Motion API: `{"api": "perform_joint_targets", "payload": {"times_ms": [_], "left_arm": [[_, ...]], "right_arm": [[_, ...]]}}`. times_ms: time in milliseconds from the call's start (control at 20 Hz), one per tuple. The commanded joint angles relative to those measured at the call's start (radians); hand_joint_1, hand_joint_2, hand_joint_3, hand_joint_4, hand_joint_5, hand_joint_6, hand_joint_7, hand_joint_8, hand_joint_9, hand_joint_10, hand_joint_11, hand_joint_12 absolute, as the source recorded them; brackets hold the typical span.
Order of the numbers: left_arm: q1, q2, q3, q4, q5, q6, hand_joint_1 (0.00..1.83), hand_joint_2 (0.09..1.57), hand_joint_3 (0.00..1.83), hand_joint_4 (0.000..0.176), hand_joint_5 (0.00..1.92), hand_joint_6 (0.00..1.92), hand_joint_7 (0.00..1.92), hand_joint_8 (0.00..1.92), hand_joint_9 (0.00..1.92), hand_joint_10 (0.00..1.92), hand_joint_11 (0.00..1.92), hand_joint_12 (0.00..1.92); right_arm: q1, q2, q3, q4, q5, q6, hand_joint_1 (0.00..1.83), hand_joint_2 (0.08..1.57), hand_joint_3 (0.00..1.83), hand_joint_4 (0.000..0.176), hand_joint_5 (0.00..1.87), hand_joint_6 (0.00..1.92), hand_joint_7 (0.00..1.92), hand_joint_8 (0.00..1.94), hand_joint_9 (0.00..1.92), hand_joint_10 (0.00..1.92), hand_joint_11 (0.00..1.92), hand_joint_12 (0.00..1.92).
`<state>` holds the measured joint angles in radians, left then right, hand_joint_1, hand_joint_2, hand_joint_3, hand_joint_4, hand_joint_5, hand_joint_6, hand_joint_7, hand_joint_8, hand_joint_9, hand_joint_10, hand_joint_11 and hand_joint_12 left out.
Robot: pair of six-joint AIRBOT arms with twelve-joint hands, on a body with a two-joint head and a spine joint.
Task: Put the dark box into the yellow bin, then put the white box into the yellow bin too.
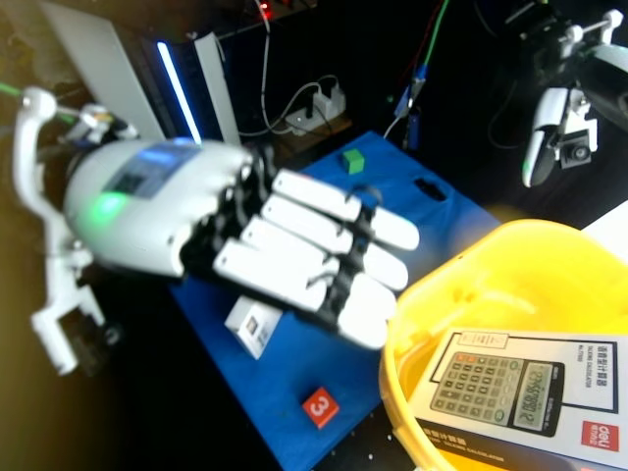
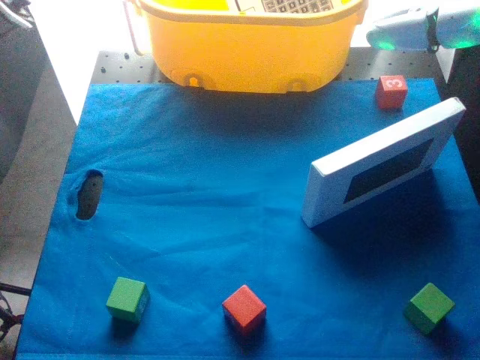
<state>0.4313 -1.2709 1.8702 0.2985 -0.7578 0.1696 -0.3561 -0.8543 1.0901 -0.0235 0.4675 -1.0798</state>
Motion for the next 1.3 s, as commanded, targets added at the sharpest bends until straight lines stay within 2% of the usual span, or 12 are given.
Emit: {"api": "perform_joint_targets", "payload": {"times_ms": [0, 100, 200, 300, 350, 450, 600, 850, 950, 1150, 1200, 1250], "left_arm": [[-0.003, 0.007, -0.002, -0.048, -0.097, 0.0, 1.23, 0.8, 0.0, 0.148, 0.37, 0.0, 0.31, 0.01, 0.38, 0.0, 0.46, 0.18], [0.007, 0.016, -0.015, -0.048, -0.094, 0.012, 1.24, 0.8, 0.0, 0.16, 0.38, 0.0, 0.31, 0.0, 0.36, 0.0, 0.44, 0.18], [0.021, 0.02, -0.023, -0.06, -0.098, 0.018, 1.24, 0.79, 0.0, 0.15, 0.38, 0.01, 0.32, 0.01, 0.36, 0.0, 0.43, 0.17], [0.038, 0.021, -0.029, -0.076, -0.105, 0.027, 1.24, 0.79, 0.0, 0.175, 0.37, 0.0, 0.27, 0.0, 0.37, 0.0, 0.47, 0.19], [0.042, 0.021, -0.03, -0.078, -0.107, 0.027, 1.24, 0.79, 0.0, 0.175, 0.37, 0.0, 0.27, 0.0, 0.37, 0.0, 0.47, 0.19], [0.048, 0.021, -0.034, -0.078, -0.107, 0.027, 1.23, 0.78, 0.0, 0.176, 0.34, 0.0, 0.24, 0.0, 0.38, 0.01, 0.5, 0.21], [0.058, 0.024, -0.038, -0.086, -0.104, 0.028, 1.24, 0.8, 0.0, 0.176, 0.31, 0.0, 0.24, 0.0, 0.38, 0.0, 0.45, 0.2], [0.063, 0.037, -0.055, -0.092, -0.113, 0.031, 1.22, 0.79, 0.0, 0.176, 0.2, 0.0, 0.16, 0.0, 0.36, 0.0, 0.41, 0.19], [0.063, 0.046, -0.068, -0.093, -0.12, 0.031, 1.25, 0.78, 0.0, 0.176, 0.26, 0.0, 0.21, 0.0, 0.34, 0.0, 0.28, 0.4], [0.062, 0.073, -0.101, -0.093, -0.147, 0.034, 1.22, 0.74, 0.0, 0.176, 0.25, 0.0, 0.19, 0.0, 0.27, 0.0, 0.06, 0.72], [0.062, 0.084, -0.115, -0.094, -0.159, 0.035, 1.2, 0.74, 0.0, 0.173, 0.22, 0.0, 0.18, 0.0, 0.27, 0.0, 0.06, 0.74], [0.061, 0.095, -0.13, -0.097, -0.174, 0.038, 1.17, 0.74, 0.0, 0.173, 0.2, 0.0, 0.16, 0.0, 0.26, 0.0, 0.04, 0.73]], "right_arm": [[0.002, 0.007, -0.008, 0.012, 0.115, -0.003, 0.33, 0.83, 0.0, 0.0, 0.16, 0.0, 0.34, 0.0, 0.37, 0.0, 0.27, 0.18], [-0.016, 0.024, -0.028, 0.019, 0.115, -0.003, 0.32, 0.82, 0.0, 0.0, 0.15, 0.0, 0.32, 0.0, 0.34, 0.0, 0.25, 0.18], [-0.028, 0.032, -0.04, 0.023, 0.115, -0.003, 0.31, 0.81, 0.01, 0.0, 0.15, 0.0, 0.32, 0.0, 0.34, 0.0, 0.23, 0.23], [-0.052, 0.045, -0.059, 0.028, 0.115, -0.003, 0.27, 0.79, 0.0, 0.017, 0.15, 0.0, 0.32, 0.0, 0.35, 0.0, 0.1, 0.62], [-0.062, 0.05, -0.067, 0.029, 0.115, -0.003, 0.27, 0.79, 0.0, 0.017, 0.15, 0.0, 0.32, 0.0, 0.35, 0.0, 0.1, 0.62], [-0.079, 0.059, -0.086, 0.029, 0.116, -0.003, 0.27, 0.8, 0.0, 0.02, 0.13, 0.0, 0.31, 0.0, 0.34, 0.0, 0.0, 0.92], [-0.163, 0.064, -0.109, 0.06, 0.24, -0.002, 0.24, 0.79, 0.0, 0.0, 0.1, 0.0, 0.28, 0.0, 0.33, 0.0, 0.0, 0.88], [-0.199, 0.064, -0.132, 0.058, 0.256, -0.001, 0.28, 0.78, 0.0, 0.012, 0.07, 0.0, 0.27, 0.0, 0.31, 0.01, 0.0, 0.78], [-0.217, 0.052, -0.129, 0.058, 0.256, -0.001, 0.3, 0.79, 0.0, 0.01, 0.09, 0.0, 0.31, 0.0, 0.33, 0.01, 0.0, 0.87], [-0.252, 0.029, -0.121, 0.059, 0.255, -0.001, 0.46, 0.72, 0.0, 0.002, 0.1, 0.0, 0.29, 0.0, 0.29, 0.0, 0.0, 0.72], [-0.26, 0.025, -0.121, 0.059, 0.255, 0.0, 0.48, 0.71, 0.0, 0.039, 0.11, 0.0, 0.29, 0.0, 0.28, 0.0, 0.0, 0.64], [-0.268, 0.021, -0.121, 0.06, 0.255, 0.001, 0.48, 0.71, 0.0, 0.051, 0.12, 0.0, 0.29, 0.0, 0.28, 0.0, 0.0, 0.62]]}}
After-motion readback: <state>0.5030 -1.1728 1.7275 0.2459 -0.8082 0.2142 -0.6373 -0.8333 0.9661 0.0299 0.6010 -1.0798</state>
